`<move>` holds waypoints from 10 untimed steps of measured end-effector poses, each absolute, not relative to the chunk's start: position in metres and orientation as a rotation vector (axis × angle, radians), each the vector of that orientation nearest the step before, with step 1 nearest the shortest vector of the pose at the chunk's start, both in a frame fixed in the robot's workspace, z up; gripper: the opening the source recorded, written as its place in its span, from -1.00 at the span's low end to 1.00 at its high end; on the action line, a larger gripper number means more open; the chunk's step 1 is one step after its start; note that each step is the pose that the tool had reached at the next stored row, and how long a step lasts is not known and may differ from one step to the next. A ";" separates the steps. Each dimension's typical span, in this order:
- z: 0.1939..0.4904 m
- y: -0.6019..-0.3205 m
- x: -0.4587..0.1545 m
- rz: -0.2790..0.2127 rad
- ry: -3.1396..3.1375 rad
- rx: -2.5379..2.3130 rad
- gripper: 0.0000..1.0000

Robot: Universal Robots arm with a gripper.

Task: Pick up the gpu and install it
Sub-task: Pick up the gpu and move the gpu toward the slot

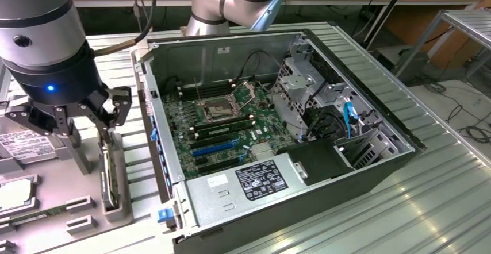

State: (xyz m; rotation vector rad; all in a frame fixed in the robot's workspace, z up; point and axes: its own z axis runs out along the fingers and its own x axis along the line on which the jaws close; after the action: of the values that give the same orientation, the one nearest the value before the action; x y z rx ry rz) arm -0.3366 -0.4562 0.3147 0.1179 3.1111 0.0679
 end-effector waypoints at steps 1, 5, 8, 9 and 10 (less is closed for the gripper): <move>0.313 -0.457 -0.337 0.068 3.111 0.118 -0.04; 0.308 -0.458 -0.337 0.068 3.111 0.118 -0.04; 0.305 -0.462 -0.337 0.068 3.111 0.118 -0.04; 0.304 -0.464 -0.337 0.068 3.111 0.118 -0.04; 0.303 -0.466 -0.337 0.068 3.111 0.118 -0.04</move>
State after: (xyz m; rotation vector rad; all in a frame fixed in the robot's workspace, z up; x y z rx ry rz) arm -0.3366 -0.4660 0.3025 0.1179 3.1110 0.0680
